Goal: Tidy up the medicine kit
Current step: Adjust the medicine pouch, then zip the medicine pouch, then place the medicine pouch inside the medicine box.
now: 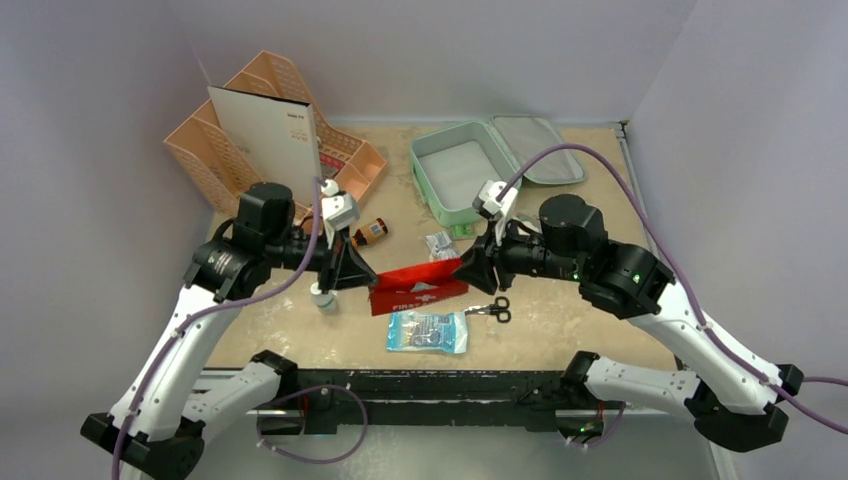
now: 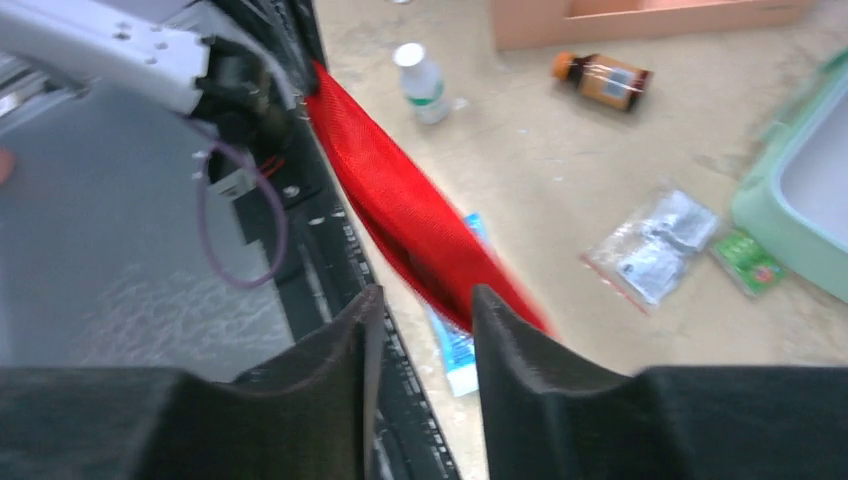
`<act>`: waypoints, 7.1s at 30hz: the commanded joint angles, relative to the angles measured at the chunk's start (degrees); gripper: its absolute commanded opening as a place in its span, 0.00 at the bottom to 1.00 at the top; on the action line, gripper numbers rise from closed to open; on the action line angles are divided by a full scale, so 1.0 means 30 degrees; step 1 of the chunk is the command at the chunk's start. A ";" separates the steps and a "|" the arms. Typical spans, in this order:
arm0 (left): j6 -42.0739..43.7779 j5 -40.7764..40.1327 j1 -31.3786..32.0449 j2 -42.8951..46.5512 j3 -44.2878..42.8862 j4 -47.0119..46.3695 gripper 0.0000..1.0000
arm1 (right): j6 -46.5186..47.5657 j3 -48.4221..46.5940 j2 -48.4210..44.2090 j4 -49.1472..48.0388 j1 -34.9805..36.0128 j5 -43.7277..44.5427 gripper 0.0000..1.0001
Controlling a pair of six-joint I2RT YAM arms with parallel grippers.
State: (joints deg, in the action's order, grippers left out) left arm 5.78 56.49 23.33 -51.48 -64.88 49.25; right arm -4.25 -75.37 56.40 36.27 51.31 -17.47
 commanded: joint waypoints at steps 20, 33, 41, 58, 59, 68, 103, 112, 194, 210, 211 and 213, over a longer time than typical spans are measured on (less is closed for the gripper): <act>-1.2713 -0.8095 0.0074 -0.1755 -0.1771 -0.5292 0.00 | -0.5785 0.2025 0.3420 -1.0043 0.2953 0.4697 0.41; -1.4414 -0.8369 0.0074 -0.1206 -0.1723 -0.5993 0.00 | -0.5056 0.3319 0.4589 -1.4725 0.3697 0.5518 0.37; -1.4783 -0.8424 0.0074 -0.0806 -0.1546 -0.5952 0.00 | -0.4854 0.3013 0.5039 -1.5026 0.3723 0.5552 0.35; -1.4896 -0.8601 0.0074 -0.0680 -0.1671 -0.5598 0.00 | -0.5682 0.2662 0.4633 -1.2964 0.3727 0.6920 0.42; -1.5116 -0.8495 0.0074 -0.0680 -0.1600 -0.5757 0.00 | -0.5780 0.2681 0.4684 -1.3207 0.3712 0.6643 0.42; -1.5704 -0.8051 0.0067 -0.0434 -0.1455 -0.6129 0.00 | -0.6458 0.3566 0.4834 -1.5068 0.3710 0.5868 0.30; -0.7655 -0.4313 0.0074 -0.2204 -0.4724 0.0025 0.00 | -0.4314 0.5565 0.3098 -1.2662 0.1379 0.2746 0.00; -0.7991 -0.1971 0.0074 -0.2499 -0.4543 -0.0661 0.00 | -0.4354 0.5612 0.3168 -1.3353 0.1347 0.3853 0.00; -0.3341 0.6175 0.0102 -0.3024 -0.1607 -0.1180 0.00 | 0.1271 0.0710 0.6664 -0.8694 -0.5374 -1.6858 0.84; -0.2642 0.5398 0.0103 -0.3163 -0.1531 -0.0874 0.00 | 0.4661 -0.0725 0.9860 -0.6624 -0.3623 -1.9712 0.81; -0.2481 0.5219 0.0103 -0.3170 -0.1548 -0.0683 0.00 | 0.4800 -0.0753 0.9948 -0.6310 -0.3619 -1.9886 0.80; -0.2101 0.4724 0.0103 -0.3213 -0.1667 -0.0321 0.00 | 0.5926 -0.1079 1.0142 -0.4806 -0.3618 -2.0249 0.76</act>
State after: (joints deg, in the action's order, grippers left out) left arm -4.49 72.18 23.64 -61.60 -69.52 47.77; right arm 7.57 -75.24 86.80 14.87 40.18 -73.82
